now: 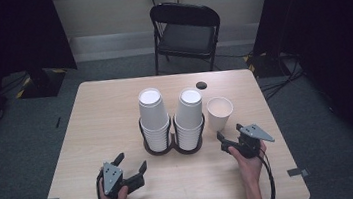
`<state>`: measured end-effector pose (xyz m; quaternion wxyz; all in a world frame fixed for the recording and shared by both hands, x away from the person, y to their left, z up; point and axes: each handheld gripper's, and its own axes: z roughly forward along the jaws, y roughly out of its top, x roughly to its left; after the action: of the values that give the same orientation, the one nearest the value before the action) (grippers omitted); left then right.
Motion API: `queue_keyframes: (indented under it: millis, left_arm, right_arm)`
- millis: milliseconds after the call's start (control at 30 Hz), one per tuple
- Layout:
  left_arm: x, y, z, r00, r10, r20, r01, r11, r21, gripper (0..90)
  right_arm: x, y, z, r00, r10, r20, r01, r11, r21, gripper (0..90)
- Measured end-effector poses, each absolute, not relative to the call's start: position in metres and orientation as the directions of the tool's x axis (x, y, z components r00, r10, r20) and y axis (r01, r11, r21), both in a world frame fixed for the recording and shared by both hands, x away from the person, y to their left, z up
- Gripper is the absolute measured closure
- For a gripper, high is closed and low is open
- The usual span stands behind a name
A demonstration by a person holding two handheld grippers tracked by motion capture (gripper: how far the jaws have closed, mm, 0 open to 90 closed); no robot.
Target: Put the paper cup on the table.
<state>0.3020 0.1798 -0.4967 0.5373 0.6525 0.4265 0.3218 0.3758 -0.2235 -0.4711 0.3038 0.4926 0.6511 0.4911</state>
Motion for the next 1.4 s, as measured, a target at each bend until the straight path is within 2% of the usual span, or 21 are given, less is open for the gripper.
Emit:
queue_keyframes:
  millis: [367, 900, 1167, 1400]
  left_arm:
    - [0.303, 0.176, -0.496, 0.379, 0.925, -0.035, 0.251, -0.066, 0.966, 15.8]
    - [0.298, 0.176, -0.496, 0.388, 0.921, -0.043, 0.243, -0.057, 0.968, 15.9]
    - [0.299, 0.180, -0.496, 0.416, 0.907, -0.067, 0.250, -0.043, 0.967, 15.9]
    - [0.296, 0.179, -0.497, 0.402, 0.914, -0.047, 0.219, -0.046, 0.975, 16.0]
  right_arm:
    - [0.342, -0.211, -0.468, -0.368, 0.925, 0.100, 0.292, 0.013, 0.956, 17.9]
    - [0.308, -0.186, -0.475, -0.390, 0.917, 0.082, 0.243, 0.016, 0.970, 17.2]
    - [0.305, -0.177, -0.485, -0.424, 0.904, 0.048, 0.217, 0.050, 0.975, 15.1]
    - [0.305, -0.175, -0.495, -0.426, 0.902, 0.075, 0.222, 0.024, 0.975, 15.6]
